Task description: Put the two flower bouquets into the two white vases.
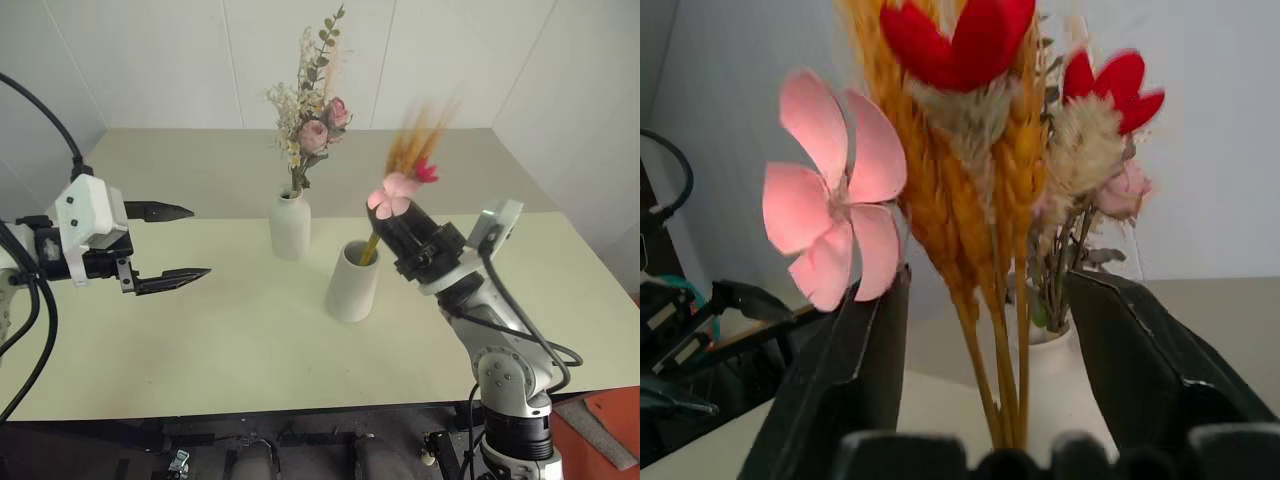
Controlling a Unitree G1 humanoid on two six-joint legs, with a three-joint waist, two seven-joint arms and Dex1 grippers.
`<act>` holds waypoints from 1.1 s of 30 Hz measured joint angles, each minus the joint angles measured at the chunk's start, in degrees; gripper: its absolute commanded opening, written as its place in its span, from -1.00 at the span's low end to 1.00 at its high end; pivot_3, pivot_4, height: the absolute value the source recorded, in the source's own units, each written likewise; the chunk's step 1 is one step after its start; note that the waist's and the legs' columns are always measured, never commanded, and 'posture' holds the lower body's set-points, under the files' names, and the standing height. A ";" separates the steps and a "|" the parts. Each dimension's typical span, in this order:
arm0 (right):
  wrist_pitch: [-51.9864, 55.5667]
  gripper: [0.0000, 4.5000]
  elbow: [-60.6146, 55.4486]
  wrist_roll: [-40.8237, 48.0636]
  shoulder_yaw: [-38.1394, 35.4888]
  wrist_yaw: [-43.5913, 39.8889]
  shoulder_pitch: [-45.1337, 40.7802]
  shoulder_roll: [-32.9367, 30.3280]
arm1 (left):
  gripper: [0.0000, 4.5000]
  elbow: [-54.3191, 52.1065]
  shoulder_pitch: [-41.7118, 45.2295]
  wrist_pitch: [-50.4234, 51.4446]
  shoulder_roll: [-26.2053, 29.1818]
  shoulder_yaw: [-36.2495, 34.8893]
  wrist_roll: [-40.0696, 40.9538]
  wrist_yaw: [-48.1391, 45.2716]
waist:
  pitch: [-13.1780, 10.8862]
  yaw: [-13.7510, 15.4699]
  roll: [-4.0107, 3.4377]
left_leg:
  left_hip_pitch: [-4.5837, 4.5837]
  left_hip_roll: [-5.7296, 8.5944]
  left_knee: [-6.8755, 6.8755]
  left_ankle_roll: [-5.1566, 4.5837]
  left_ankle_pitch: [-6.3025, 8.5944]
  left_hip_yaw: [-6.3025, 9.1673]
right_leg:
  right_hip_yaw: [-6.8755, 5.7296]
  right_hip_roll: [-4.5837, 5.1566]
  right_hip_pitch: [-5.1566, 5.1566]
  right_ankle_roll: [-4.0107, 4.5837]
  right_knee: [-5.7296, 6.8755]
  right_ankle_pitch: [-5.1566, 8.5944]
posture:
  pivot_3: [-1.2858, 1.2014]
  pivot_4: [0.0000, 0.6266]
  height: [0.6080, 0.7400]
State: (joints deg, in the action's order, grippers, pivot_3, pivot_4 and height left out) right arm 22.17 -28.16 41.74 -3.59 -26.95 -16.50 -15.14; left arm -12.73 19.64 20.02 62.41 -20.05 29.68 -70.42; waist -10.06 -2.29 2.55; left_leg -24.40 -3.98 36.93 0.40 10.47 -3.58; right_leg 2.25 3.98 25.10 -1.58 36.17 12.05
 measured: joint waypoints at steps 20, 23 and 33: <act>2.90 0.99 -0.14 1.77 -39.01 -31.24 33.64 -38.49 | 1.00 2.31 -0.73 -3.24 -0.24 0.69 -0.39 0.04 | 0.03 1.98 0.05 | 0.30 0.03 0.04 0.01 0.00 -0.02 | 0.05 0.02 -0.32 -0.24 -0.13 0.29 | 0.03 -0.52 1.00; 2.79 0.99 6.59 0.39 -46.21 -38.12 35.16 -42.57 | 1.00 2.46 -1.31 -3.70 -0.82 0.15 -0.19 -0.06 | 0.03 1.88 0.05 | 0.37 0.02 0.02 0.01 0.01 0.00 | 0.04 0.00 -0.39 -0.06 -0.13 0.42 | 0.03 -0.52 1.00; 1.55 0.99 13.72 -5.52 -49.61 -42.00 32.02 -45.42 | 1.00 2.37 -6.60 -4.73 -0.89 -5.39 -0.11 -0.10 | 0.03 1.50 0.05 | 0.70 0.03 0.00 0.02 0.02 0.00 | 0.04 0.06 -0.73 -0.04 -0.20 0.49 | 0.03 -0.52 1.00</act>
State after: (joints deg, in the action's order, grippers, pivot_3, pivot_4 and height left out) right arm 23.72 -14.44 36.22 -53.20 -68.96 15.52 -60.56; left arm -10.36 13.04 15.29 61.52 -25.45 29.57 -70.52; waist -10.03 -0.79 2.61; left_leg -23.70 -3.95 36.93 0.42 10.49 -3.58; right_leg 2.28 4.04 24.37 -1.61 35.97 12.53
